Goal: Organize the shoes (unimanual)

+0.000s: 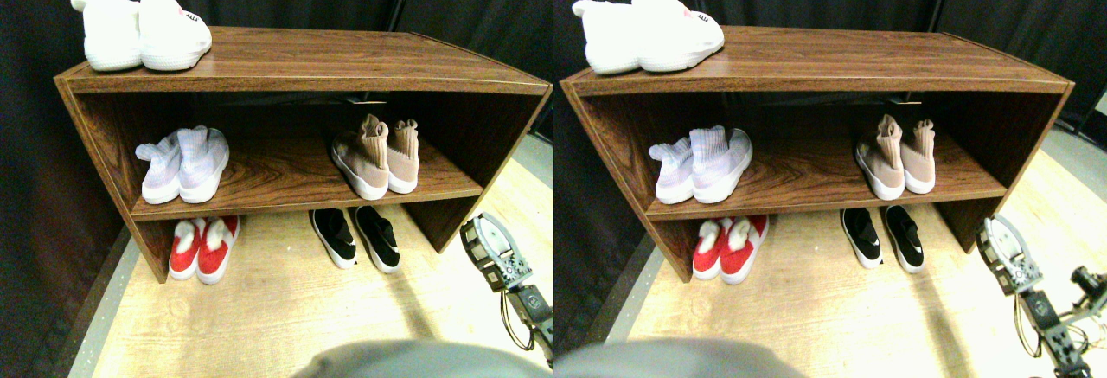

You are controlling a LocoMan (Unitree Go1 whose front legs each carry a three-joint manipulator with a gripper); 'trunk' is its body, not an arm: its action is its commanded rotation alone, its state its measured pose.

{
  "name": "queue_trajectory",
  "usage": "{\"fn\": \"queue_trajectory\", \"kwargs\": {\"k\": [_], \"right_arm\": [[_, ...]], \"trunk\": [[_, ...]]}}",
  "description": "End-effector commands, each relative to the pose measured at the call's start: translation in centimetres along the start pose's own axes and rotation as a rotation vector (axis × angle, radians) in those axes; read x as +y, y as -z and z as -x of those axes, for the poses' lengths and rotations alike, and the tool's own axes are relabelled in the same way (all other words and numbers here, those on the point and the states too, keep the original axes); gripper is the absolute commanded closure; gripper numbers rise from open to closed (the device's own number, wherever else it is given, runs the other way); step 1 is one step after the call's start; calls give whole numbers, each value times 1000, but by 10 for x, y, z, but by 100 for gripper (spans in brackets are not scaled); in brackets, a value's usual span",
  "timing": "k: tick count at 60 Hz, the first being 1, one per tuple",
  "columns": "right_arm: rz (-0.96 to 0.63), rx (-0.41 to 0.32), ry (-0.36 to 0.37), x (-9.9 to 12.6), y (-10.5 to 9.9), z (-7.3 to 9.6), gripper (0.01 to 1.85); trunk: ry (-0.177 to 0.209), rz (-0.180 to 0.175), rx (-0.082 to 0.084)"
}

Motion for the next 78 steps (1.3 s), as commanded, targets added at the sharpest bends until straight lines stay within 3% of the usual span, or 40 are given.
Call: {"fn": "queue_trajectory", "kwargs": {"k": [1,15,25,32,54,74,78], "right_arm": [[-40,-27,7,-6,5,0,180],[-96,-84,126,-38,14,-7,180],[-140,-47,175,-62,13,-21,180],[-162,-114,241,-75,13,-34,180],[-157,-161,349,-106,2,-62,180],[-148,-223,421,-132,-3,-77,180],[-173,-200,432,-135,-1,-78,180]], "trunk": [[-5,26,33],[-9,29,38],[-13,34,34],[-18,41,32],[-35,46,22],[-47,45,28],[-51,48,31]]}}
